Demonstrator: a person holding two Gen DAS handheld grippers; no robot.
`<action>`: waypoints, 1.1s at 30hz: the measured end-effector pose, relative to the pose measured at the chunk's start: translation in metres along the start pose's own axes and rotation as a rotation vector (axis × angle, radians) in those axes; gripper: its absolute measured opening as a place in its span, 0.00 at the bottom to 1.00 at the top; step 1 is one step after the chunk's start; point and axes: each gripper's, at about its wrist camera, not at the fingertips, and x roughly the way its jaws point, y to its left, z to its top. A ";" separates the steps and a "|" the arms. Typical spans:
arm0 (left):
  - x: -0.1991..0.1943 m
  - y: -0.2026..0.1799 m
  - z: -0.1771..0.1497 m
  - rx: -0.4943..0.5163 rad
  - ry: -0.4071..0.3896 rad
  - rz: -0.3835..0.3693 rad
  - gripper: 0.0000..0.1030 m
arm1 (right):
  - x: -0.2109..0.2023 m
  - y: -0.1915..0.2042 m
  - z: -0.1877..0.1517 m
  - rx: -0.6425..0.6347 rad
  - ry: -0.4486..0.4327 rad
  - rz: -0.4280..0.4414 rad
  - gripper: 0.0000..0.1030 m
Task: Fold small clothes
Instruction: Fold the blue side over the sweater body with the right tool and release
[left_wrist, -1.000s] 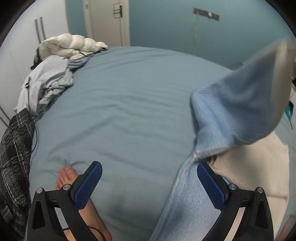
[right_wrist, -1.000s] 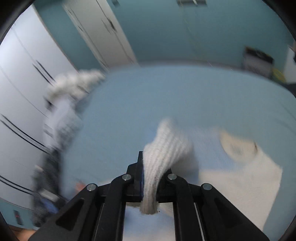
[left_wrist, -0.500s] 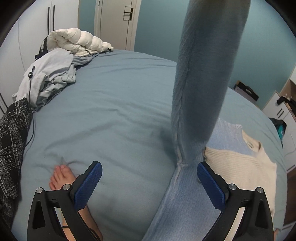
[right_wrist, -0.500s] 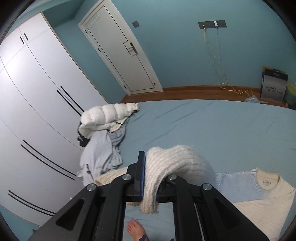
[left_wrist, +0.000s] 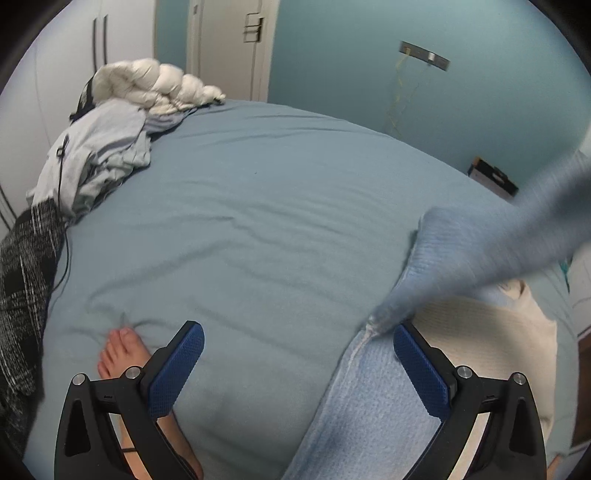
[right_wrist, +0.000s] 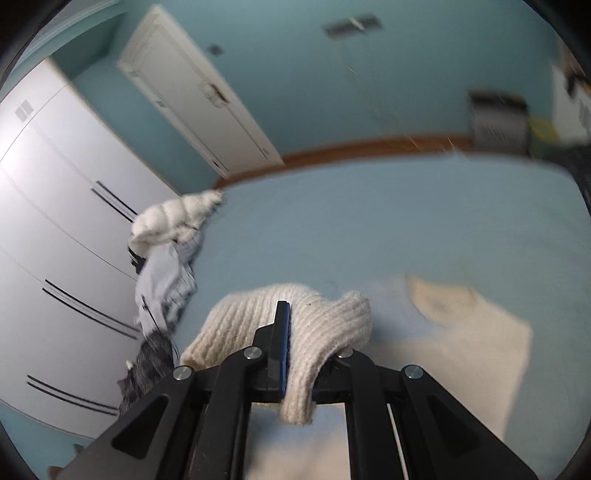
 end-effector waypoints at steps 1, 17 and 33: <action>0.000 -0.005 -0.001 0.020 -0.005 0.001 1.00 | -0.004 -0.027 -0.012 0.028 0.029 -0.010 0.09; 0.059 -0.149 -0.009 0.584 0.167 -0.009 1.00 | 0.076 -0.341 -0.269 0.873 0.011 0.011 0.92; 0.129 -0.129 0.011 0.346 0.296 -0.005 1.00 | 0.121 -0.340 -0.146 0.824 0.092 -0.150 0.89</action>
